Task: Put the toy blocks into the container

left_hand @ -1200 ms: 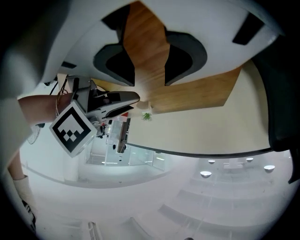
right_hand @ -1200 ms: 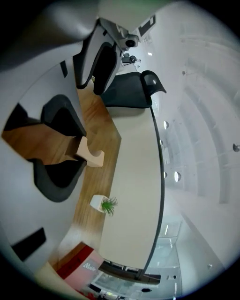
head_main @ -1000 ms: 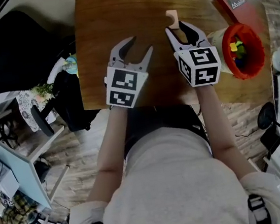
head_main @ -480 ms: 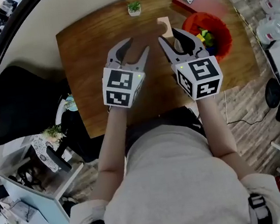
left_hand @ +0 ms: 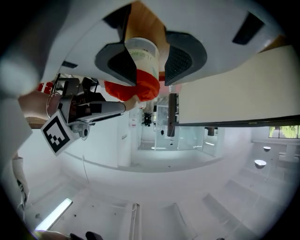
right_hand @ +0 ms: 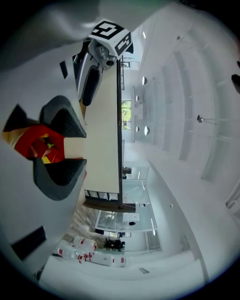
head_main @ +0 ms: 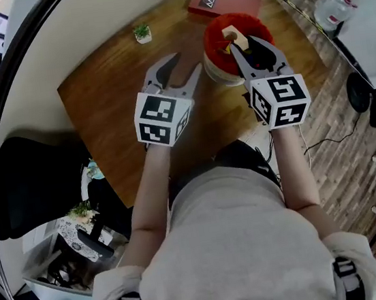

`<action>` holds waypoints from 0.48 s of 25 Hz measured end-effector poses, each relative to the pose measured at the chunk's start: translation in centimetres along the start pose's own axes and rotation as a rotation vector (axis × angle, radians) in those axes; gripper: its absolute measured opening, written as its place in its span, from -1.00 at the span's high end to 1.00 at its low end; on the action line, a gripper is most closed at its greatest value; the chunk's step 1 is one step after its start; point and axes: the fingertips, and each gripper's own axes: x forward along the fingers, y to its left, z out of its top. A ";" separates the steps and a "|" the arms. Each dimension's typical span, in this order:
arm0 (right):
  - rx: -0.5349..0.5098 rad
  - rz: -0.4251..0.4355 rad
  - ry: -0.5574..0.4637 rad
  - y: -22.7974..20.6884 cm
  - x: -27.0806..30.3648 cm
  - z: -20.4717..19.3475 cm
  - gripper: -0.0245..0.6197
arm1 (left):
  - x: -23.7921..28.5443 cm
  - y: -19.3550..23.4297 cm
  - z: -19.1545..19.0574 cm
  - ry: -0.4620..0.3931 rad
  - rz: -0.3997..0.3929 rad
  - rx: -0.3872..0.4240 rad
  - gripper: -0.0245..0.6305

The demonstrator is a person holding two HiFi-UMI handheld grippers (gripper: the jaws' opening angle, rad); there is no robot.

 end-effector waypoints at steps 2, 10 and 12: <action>0.010 -0.036 0.015 -1.3 -0.6 -0.7 0.46 | 0.7 -0.8 0.1 0.001 -0.029 0.004 0.36; 0.011 -0.137 -0.019 -3.9 -1.9 -0.7 0.89 | 1.7 -2.5 0.1 0.014 -0.076 0.020 0.36; 0.015 -0.142 -0.026 -4.0 -2.2 -0.6 0.89 | 1.6 -2.6 0.1 0.016 -0.078 0.022 0.36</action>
